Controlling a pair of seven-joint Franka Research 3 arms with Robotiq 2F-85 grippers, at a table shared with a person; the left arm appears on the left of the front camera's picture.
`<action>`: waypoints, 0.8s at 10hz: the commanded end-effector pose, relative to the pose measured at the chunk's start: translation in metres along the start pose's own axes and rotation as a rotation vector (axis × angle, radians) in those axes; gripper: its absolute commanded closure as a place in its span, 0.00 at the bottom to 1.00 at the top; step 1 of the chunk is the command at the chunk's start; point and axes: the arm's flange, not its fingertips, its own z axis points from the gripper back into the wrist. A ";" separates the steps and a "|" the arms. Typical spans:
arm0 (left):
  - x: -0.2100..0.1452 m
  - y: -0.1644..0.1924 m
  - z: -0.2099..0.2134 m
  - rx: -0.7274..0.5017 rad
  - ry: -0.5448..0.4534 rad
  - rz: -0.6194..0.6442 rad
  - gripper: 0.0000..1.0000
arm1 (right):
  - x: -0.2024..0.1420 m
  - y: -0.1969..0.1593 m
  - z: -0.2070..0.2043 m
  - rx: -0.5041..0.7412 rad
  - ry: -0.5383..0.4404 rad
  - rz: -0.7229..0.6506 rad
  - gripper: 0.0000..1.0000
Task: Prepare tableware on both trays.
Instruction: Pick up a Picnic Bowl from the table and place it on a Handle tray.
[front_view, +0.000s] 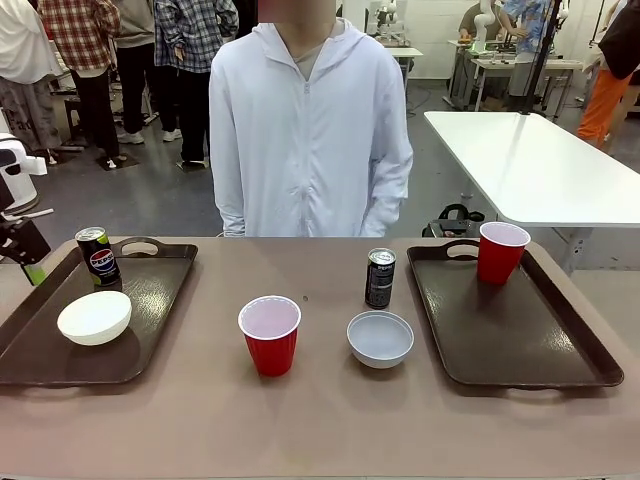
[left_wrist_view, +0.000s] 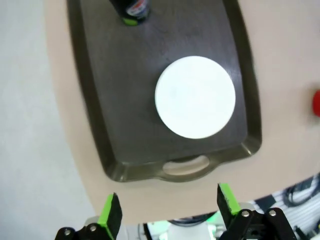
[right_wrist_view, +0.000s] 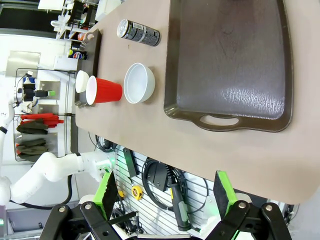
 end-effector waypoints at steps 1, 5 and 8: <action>-0.004 0.001 -0.002 -0.027 0.016 -0.036 0.00 | 0.000 0.000 -0.001 0.019 -0.003 0.005 0.00; 0.010 0.029 0.008 -0.159 0.065 -0.098 0.00 | 0.000 0.000 0.000 0.000 0.000 0.000 0.00; 0.014 0.107 0.021 -0.539 0.099 -0.147 0.00 | -0.028 0.099 0.017 -0.217 0.063 0.071 0.00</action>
